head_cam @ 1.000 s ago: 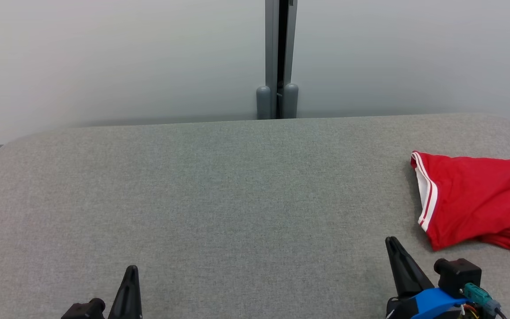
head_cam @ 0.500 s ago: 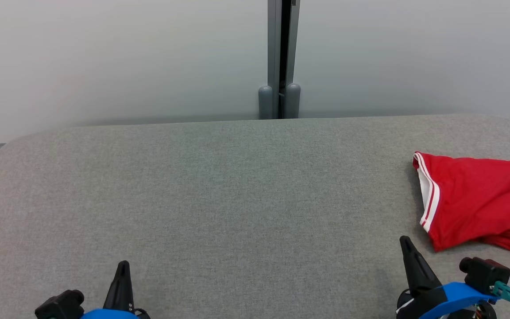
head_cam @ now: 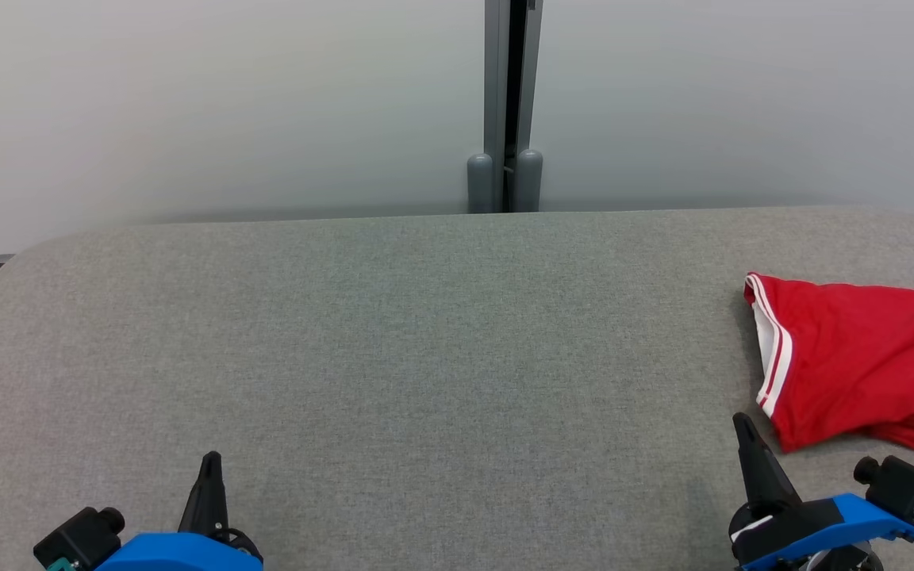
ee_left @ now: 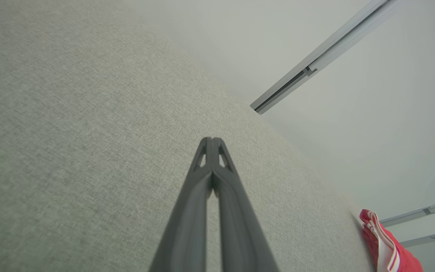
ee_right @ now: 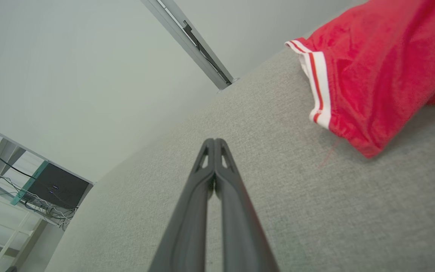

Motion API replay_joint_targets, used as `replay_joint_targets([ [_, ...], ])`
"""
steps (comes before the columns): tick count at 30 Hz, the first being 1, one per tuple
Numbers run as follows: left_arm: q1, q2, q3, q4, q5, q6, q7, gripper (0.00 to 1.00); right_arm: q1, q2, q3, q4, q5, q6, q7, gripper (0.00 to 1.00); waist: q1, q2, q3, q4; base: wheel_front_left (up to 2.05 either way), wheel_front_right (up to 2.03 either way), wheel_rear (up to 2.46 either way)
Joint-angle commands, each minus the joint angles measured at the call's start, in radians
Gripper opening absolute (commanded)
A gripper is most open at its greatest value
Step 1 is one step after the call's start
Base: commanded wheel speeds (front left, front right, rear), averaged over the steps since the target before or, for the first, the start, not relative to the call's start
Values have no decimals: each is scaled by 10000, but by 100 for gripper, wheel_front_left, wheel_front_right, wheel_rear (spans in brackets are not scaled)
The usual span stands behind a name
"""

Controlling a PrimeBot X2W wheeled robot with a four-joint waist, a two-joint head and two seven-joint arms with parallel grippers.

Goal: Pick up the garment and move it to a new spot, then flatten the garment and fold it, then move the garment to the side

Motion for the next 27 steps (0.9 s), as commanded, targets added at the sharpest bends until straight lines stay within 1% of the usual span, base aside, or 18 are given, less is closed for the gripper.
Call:
replay_joint_targets([
  [1, -369, -9, 188, -97, -281, -115, 106, 0, -271, -16, -77, -177, 392, 0, 78, 0, 0, 0, 1, 7, 0, 0, 0],
  [11, -546, -219, 645, -84, -1257, -395, 443, 0, -344, -18, -252, -267, 1719, 0, 356, 0, 0, 0, 3, 52, 0, 0, 0],
  [27, -765, -499, 1253, -54, -2540, -768, 905, 0, -419, -20, -479, -380, 3464, 1, 714, 0, 0, 0, 7, 119, 0, 0, 0],
])
